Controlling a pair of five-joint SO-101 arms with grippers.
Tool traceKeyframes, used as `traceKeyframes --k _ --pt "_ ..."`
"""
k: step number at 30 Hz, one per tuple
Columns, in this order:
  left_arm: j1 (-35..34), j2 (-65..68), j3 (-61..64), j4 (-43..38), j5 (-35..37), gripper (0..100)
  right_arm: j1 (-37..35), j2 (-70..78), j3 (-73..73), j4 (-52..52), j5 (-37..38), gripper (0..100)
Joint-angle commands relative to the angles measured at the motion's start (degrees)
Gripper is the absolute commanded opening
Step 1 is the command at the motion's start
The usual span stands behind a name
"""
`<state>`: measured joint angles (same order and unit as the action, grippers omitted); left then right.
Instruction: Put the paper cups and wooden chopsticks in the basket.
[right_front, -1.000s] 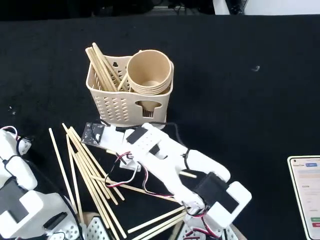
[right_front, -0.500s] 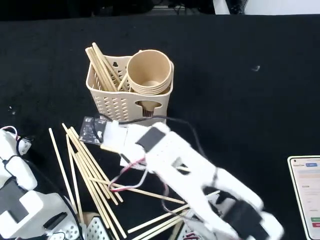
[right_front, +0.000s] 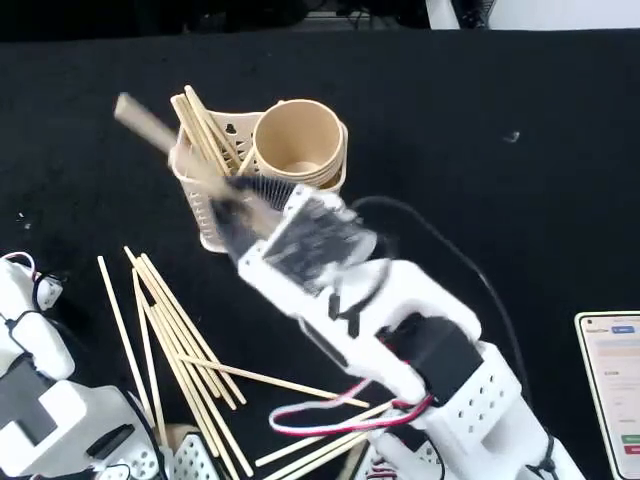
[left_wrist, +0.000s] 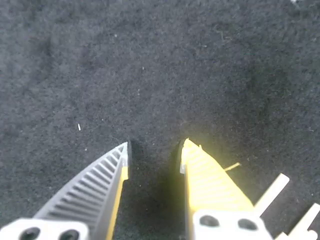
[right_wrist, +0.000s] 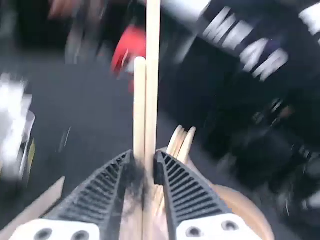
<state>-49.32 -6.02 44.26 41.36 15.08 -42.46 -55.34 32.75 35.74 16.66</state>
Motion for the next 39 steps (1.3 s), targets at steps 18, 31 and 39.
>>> traceKeyframes --k 18,31,39 --pt "1.71 -1.49 0.31 -0.35 0.18 18 6.68 30.99 -4.00 -38.42 -7.21 1.5" --pt "1.71 -1.49 0.31 -0.35 0.09 18 5.63 8.75 -1.19 0.53 -7.21 17.7" --pt "1.71 -1.49 0.31 -0.35 0.26 18 -9.93 1.27 30.90 -0.09 -7.21 21.9"
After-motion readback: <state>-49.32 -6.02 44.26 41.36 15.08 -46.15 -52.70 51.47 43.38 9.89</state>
